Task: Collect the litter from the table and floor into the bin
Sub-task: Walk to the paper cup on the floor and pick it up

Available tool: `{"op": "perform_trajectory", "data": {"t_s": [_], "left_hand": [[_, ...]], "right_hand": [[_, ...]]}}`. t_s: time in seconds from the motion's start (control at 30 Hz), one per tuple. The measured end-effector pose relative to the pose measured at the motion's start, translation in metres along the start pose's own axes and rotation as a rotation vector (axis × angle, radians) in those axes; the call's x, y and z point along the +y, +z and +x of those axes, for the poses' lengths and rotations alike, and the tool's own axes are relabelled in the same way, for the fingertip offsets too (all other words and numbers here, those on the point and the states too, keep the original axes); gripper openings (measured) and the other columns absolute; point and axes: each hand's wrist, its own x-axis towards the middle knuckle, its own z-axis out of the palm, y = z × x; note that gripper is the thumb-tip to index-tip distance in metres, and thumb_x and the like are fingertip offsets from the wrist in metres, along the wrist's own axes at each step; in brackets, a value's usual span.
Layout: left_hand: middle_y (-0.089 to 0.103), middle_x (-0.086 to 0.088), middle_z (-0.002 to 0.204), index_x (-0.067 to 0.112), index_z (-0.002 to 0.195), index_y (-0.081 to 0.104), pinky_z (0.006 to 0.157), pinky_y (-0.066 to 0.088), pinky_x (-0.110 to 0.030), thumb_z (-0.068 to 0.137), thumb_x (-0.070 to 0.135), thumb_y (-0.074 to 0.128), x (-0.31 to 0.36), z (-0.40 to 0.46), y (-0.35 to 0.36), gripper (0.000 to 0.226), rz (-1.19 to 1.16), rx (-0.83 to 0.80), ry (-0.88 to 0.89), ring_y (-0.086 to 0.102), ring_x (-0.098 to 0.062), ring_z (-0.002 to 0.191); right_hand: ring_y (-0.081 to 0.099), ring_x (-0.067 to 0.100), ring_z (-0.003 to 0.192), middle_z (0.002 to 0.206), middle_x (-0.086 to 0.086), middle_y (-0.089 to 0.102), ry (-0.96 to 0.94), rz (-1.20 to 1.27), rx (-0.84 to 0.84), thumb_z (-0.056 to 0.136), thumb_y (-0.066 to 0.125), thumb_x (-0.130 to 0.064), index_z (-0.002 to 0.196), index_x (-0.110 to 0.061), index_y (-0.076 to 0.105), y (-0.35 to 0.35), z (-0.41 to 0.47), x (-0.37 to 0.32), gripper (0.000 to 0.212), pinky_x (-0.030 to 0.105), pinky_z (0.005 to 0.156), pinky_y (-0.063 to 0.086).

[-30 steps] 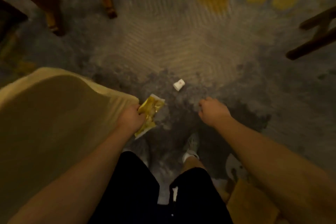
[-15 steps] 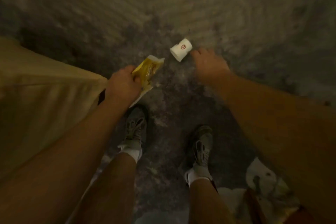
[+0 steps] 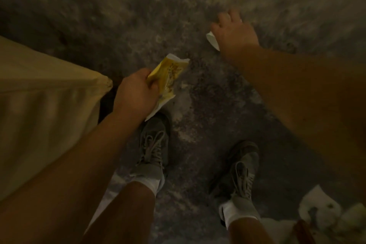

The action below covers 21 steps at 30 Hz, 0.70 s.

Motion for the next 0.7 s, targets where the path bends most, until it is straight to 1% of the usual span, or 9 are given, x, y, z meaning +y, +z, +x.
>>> {"op": "perform_trajectory", "data": {"t_s": [0.07,0.17,0.23,0.33,0.4,0.47,0.53,0.6,0.7], "left_hand": [[0.055,-0.002,0.074,0.014,0.082,0.057,0.064,0.037,-0.035,0.091,0.026,0.056,0.005,-0.002,-0.010,0.015,0.008,-0.004,-0.015,0.049,-0.021,0.067],[0.056,-0.005,0.074,0.009,0.086,0.060,0.063,0.037,-0.035,0.090,0.024,0.056,0.030,-0.011,-0.032,0.017,0.017,0.005,-0.006,0.049,-0.022,0.067],[0.059,-0.008,0.077,0.008,0.092,0.063,0.064,0.037,-0.035,0.090,0.024,0.055,0.054,-0.019,-0.053,0.018,0.021,0.010,0.008,0.051,-0.024,0.069],[0.067,-0.018,0.089,0.009,0.097,0.063,0.068,0.046,-0.041,0.090,0.026,0.055,0.097,-0.036,-0.091,0.020,0.035,0.002,0.028,0.061,-0.038,0.081],[0.068,-0.020,0.090,0.010,0.097,0.063,0.072,0.048,-0.044,0.090,0.026,0.054,0.132,-0.050,-0.121,0.019,0.024,-0.006,0.059,0.062,-0.043,0.085],[0.069,-0.022,0.094,0.011,0.099,0.064,0.075,0.050,-0.046,0.089,0.025,0.056,0.169,-0.067,-0.155,0.020,0.005,-0.017,0.082,0.063,-0.044,0.090],[0.069,-0.025,0.096,0.010,0.097,0.065,0.076,0.051,-0.047,0.087,0.023,0.058,0.210,-0.089,-0.195,0.017,-0.010,-0.006,0.141,0.063,-0.045,0.091],[0.069,-0.025,0.093,0.011,0.093,0.064,0.073,0.051,-0.046,0.086,0.022,0.059,0.250,-0.112,-0.235,0.014,-0.016,0.001,0.207,0.064,-0.046,0.089],[0.070,-0.019,0.089,0.015,0.092,0.064,0.068,0.050,-0.043,0.087,0.028,0.058,0.306,-0.147,-0.293,0.015,-0.023,0.010,0.306,0.065,-0.043,0.086]], "right_hand": [[0.030,0.043,0.135,0.140,0.022,0.039,0.044,0.016,-0.037,0.082,0.072,-0.016,0.134,-0.006,0.044,-0.008,-0.013,0.001,0.060,0.060,0.096,0.039],[0.039,0.040,0.126,0.134,0.020,0.044,0.079,0.052,-0.092,0.080,0.072,-0.024,0.132,-0.008,0.044,-0.031,-0.055,0.001,0.061,0.057,0.100,0.037],[0.043,0.037,0.121,0.131,0.017,0.046,0.087,0.142,-0.061,0.079,0.072,-0.025,0.129,-0.009,0.046,-0.054,-0.090,0.003,0.059,0.051,0.097,0.040],[0.045,0.033,0.120,0.131,0.013,0.047,0.138,0.326,-0.027,0.075,0.078,-0.028,0.131,-0.013,0.045,-0.099,-0.152,0.006,0.067,0.046,0.098,0.040],[0.047,0.032,0.119,0.129,0.010,0.048,0.228,0.444,-0.011,0.074,0.081,-0.031,0.131,-0.015,0.045,-0.135,-0.198,0.015,0.069,0.044,0.097,0.041],[0.047,0.031,0.118,0.127,0.008,0.048,0.324,0.540,-0.003,0.075,0.080,-0.033,0.129,-0.017,0.045,-0.173,-0.244,0.024,0.066,0.044,0.094,0.042],[0.047,0.029,0.118,0.126,0.006,0.049,0.401,0.602,0.037,0.074,0.079,-0.033,0.129,-0.020,0.045,-0.218,-0.291,0.038,0.065,0.042,0.093,0.045],[0.047,0.027,0.117,0.126,0.005,0.050,0.471,0.630,0.100,0.074,0.078,-0.034,0.130,-0.020,0.044,-0.267,-0.338,0.055,0.067,0.040,0.092,0.047],[0.047,0.026,0.114,0.123,0.004,0.051,0.560,0.670,0.250,0.073,0.078,-0.032,0.127,-0.019,0.047,-0.342,-0.401,0.078,0.064,0.038,0.089,0.048]]}}
